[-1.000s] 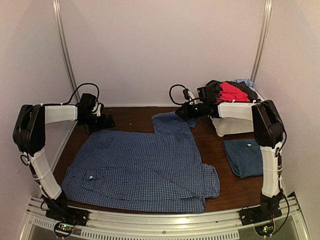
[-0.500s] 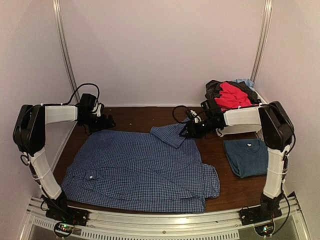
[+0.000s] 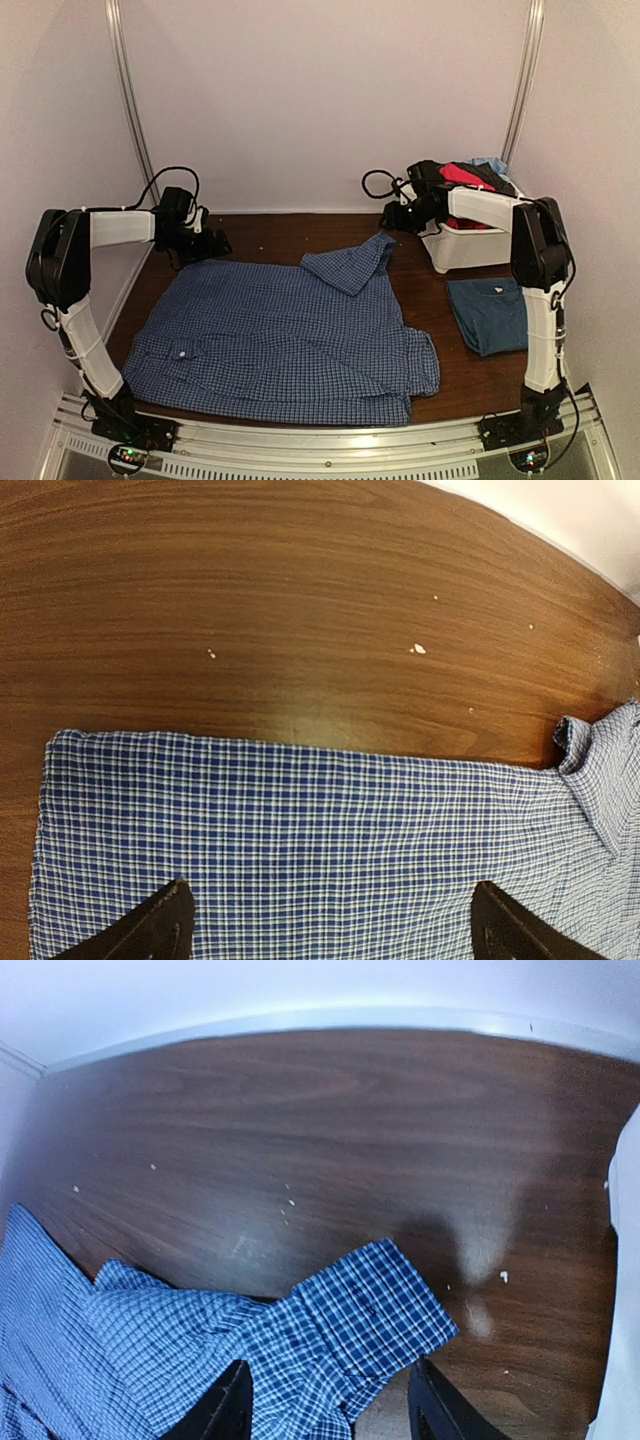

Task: Fold and stack the mixed laundry pile
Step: Pick up the 1/3-folded shirt from the center of the board.

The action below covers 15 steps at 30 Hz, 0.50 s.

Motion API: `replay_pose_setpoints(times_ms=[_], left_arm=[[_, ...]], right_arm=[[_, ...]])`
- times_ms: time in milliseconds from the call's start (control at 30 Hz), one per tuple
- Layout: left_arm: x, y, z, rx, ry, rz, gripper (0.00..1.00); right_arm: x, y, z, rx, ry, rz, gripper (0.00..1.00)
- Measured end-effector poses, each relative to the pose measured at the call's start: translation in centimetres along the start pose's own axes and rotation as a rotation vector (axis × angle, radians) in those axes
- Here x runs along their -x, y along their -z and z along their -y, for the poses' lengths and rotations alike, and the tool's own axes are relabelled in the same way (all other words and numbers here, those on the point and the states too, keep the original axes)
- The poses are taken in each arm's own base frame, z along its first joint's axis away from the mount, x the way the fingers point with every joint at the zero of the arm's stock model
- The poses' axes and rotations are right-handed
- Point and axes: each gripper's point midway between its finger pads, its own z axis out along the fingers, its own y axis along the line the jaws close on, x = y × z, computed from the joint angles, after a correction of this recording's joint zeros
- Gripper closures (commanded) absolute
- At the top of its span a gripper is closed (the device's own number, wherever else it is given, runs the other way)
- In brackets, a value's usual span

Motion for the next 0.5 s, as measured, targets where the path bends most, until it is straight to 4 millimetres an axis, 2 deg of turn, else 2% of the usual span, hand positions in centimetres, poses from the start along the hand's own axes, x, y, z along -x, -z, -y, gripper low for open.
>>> replay_pose_setpoints(times_ms=[167, 300, 433, 500], left_arm=[[0.0, 0.0, 0.0, 0.001, 0.0, 0.0, 0.02], [0.0, 0.0, -0.1, 0.005, 0.0, 0.002, 0.02], [0.0, 0.0, -0.1, 0.008, 0.0, 0.002, 0.02], [0.0, 0.0, -0.1, 0.008, 0.0, 0.002, 0.02]], right_arm=[[-3.4, -2.6, 2.0, -0.057, -0.041, -0.097, 0.41], [-5.3, -4.5, 3.1, -0.085, -0.065, -0.149, 0.38], [-6.3, -5.3, 3.7, -0.1, -0.094, -0.172, 0.43], [-6.2, -5.3, 3.5, -0.087, -0.109, -0.168, 0.5]])
